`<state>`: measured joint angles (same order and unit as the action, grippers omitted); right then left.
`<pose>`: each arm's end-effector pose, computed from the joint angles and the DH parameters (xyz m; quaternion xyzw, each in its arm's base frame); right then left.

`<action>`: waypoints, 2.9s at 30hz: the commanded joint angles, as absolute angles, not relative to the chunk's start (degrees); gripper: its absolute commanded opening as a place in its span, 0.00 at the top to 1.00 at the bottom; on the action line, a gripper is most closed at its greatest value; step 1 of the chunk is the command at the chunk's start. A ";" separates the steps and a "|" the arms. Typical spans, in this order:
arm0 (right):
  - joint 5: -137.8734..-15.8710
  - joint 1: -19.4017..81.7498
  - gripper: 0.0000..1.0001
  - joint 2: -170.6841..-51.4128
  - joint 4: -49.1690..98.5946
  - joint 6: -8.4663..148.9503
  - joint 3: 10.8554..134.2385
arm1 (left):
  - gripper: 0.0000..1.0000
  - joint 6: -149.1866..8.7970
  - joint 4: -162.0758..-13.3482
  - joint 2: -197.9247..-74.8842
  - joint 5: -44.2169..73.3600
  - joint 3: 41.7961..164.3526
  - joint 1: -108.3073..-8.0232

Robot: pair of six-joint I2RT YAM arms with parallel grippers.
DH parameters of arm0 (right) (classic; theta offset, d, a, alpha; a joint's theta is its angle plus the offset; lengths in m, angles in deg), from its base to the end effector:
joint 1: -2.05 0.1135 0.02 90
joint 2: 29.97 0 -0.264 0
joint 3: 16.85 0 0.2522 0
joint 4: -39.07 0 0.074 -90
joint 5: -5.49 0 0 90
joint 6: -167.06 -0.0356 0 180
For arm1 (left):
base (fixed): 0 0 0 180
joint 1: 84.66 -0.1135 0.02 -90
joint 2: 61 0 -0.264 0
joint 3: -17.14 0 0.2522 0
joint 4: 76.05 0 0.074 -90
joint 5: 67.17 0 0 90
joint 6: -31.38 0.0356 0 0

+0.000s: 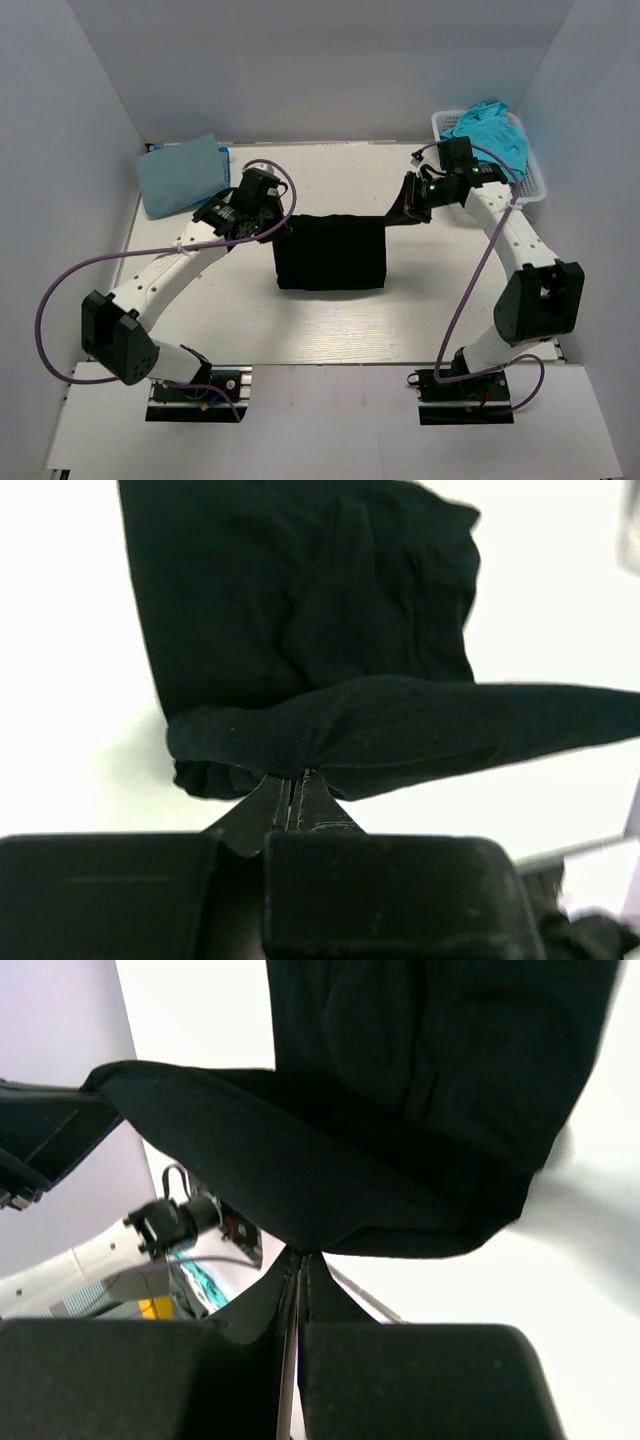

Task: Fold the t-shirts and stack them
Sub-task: Fold the long partially folded tshirt into a neat square, then smooth out wrinkles on the folded tshirt

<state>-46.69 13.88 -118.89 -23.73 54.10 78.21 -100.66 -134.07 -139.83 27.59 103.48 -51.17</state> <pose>0.3106 0.0874 0.3191 -0.0046 0.9110 0.3774 0.1662 0.2422 -0.1567 0.3210 -0.0841 0.9367 -0.1758 0.2908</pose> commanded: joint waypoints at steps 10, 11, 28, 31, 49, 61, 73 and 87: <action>-49.36 12.42 1.00 -132.52 -17.24 51.83 88.14 | 1.00 -97.99 -129.28 -150.29 31.01 110.27 -56.36; -49.53 12.42 1.00 -133.14 -16.97 51.66 88.58 | 1.00 -97.99 -129.28 -151.17 31.01 110.79 -56.36; -50.23 12.77 0.99 -150.46 -9.59 46.56 95.52 | 0.64 -97.03 -126.20 -165.48 29.96 114.83 -60.93; -48.93 12.77 0.10 -153.27 -9.23 46.38 99.20 | 0.00 -95.45 -126.99 -166.72 30.91 117.55 -61.46; -46.30 17.87 0.10 -135.00 4.72 49.82 81.03 | 0.00 -91.74 -113.84 -162.69 7.90 111.86 -60.06; -54.18 18.84 0.10 -150.46 12.48 48.05 78.91 | 0.00 -94.21 -113.37 -172.18 13.15 106.49 -61.81; -53.31 20.41 0.10 -146.97 5.36 53.59 88.75 | 0.00 -90.88 -121.88 -169.46 19.92 118.43 -61.64; -50.08 21.03 0.10 -117.17 10.10 51.13 66.56 | 0.00 -87.10 -132.08 -159.79 23.18 109.93 -60.49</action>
<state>-52.83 20.88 -119.66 8.82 51.54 72.68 -89.53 -129.21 -160.92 22.04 112.55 -61.14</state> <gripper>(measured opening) 0.902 0.994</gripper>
